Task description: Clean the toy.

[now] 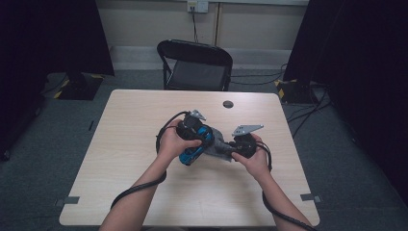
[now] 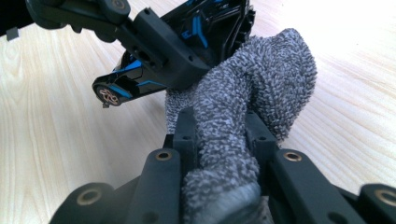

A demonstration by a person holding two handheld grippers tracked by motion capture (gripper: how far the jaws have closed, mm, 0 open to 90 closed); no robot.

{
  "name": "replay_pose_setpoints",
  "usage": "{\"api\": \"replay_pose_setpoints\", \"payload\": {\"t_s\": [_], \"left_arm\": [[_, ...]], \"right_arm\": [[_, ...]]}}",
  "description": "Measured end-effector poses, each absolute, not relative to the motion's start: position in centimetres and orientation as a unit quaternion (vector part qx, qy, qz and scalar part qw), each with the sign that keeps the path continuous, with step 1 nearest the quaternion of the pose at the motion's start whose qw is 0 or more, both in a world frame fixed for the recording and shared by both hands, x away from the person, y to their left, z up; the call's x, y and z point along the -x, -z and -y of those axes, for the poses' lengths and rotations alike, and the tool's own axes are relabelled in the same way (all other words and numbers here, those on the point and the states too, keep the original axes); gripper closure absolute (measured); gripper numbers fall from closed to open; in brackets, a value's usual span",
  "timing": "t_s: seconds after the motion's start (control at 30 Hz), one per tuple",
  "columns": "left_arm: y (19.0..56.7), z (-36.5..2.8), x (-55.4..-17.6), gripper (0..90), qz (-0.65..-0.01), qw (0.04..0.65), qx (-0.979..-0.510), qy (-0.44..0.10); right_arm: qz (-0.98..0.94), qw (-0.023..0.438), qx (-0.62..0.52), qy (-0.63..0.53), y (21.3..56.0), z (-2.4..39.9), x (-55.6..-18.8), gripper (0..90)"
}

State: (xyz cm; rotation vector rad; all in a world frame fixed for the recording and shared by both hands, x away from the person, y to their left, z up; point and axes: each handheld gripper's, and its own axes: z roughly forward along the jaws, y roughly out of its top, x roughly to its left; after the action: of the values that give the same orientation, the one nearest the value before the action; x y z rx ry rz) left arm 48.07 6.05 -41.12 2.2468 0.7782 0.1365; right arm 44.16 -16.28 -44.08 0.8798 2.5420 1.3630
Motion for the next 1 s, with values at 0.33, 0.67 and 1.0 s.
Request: {"api": "replay_pose_setpoints", "payload": {"t_s": [0.33, 0.67, 1.0], "left_arm": [[41.10, -6.07, -48.13, 25.3, -0.310, 0.376, -0.871, -0.055], [40.95, -6.10, -48.27, 25.3, -0.312, 0.379, -0.869, -0.060], [40.94, -6.12, -48.52, 25.3, -0.319, 0.379, -0.866, -0.061]], "right_arm": [[-0.839, 0.062, -0.298, -0.452, 44.25, 16.32, -44.18, 71.7], [-0.845, 0.062, -0.287, -0.448, 44.15, 15.91, -44.00, 71.7], [-0.849, 0.058, -0.278, -0.446, 44.39, 15.41, -43.81, 71.7]]}}
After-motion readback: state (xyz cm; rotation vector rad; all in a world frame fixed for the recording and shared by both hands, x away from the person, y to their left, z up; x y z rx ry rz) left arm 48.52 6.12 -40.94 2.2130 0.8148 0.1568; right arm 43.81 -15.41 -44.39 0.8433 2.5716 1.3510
